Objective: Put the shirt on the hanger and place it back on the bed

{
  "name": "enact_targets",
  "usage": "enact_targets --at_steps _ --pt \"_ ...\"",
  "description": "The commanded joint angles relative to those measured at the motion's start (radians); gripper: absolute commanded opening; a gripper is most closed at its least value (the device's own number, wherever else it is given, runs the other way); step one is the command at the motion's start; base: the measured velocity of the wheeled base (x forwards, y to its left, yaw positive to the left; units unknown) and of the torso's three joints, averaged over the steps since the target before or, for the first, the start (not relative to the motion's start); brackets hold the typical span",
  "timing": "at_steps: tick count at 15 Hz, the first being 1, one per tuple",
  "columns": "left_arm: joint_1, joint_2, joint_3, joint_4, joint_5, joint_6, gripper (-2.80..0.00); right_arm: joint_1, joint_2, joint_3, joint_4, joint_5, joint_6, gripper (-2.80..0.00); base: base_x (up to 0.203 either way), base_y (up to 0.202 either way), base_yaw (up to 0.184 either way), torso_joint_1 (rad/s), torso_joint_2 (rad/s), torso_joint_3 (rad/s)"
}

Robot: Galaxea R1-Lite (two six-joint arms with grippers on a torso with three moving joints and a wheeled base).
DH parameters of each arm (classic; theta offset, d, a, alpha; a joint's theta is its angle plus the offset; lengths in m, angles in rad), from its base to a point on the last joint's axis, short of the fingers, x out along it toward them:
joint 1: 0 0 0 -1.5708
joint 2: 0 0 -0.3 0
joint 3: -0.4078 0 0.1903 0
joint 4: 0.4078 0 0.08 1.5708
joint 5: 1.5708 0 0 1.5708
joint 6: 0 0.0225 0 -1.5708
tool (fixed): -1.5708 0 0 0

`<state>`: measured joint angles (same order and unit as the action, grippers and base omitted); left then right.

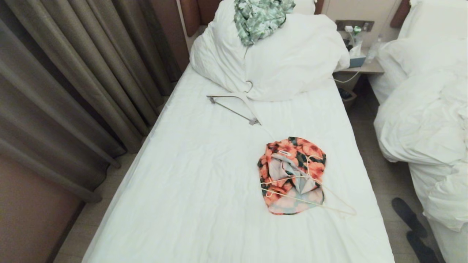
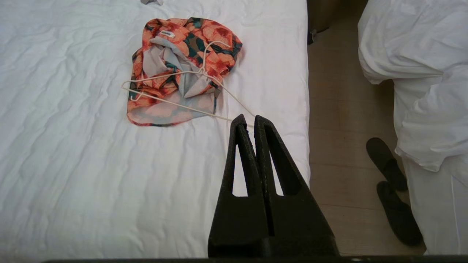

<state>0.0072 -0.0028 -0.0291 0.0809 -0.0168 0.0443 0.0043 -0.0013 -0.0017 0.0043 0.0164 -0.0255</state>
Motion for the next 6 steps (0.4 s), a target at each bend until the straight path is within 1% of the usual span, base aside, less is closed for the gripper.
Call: enact_targets --at_steps 1,6 --pt "0.0 0.003 0.0 0.0 0.0 0.0 -2.8 0.0 0.003 -0.001 0.0 0.0 0.005 -2.8 0.0 0.0 0.0 0.0 0.0 0.0" --pt "0.0 0.003 0.0 0.0 0.0 0.0 -2.8 0.0 0.003 -0.001 -0.001 0.0 0.009 -2.8 0.0 0.0 0.0 0.0 0.0 0.0"
